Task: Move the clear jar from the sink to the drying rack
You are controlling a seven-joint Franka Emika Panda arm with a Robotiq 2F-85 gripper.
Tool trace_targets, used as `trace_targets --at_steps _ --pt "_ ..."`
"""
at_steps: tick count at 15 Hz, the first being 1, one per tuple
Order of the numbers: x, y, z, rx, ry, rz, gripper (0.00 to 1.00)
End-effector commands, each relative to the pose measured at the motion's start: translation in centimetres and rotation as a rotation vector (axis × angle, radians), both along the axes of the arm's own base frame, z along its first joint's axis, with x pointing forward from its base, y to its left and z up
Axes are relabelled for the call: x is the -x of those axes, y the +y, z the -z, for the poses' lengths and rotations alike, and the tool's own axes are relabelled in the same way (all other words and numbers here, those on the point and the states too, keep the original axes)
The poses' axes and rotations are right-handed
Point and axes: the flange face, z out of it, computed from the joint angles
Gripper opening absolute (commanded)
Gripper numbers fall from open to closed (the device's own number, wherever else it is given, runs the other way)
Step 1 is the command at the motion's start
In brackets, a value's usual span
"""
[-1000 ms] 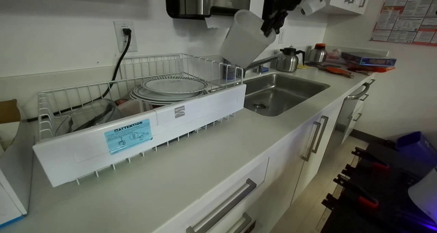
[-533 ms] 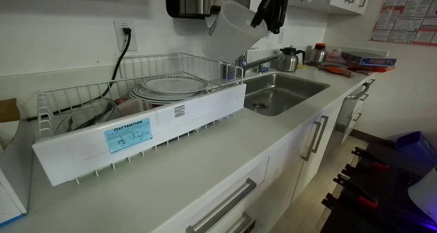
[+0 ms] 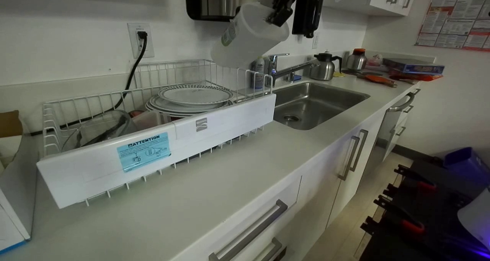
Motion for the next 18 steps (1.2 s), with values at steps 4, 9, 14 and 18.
trace_targets --at_steps 4,9,14,18 --pt "-2.4 2.8 0.7 0.046 -0.176 -0.155 0.02" --pt "-4.4 3.9 3.3 0.046 -0.198 -0.178 0.02" --pt "-6.3 4.9 4.9 0.08 -0.294 -0.155 0.02" --pt "-6.2 6.6 9.9 0.027 -0.194 -0.147 0.02"
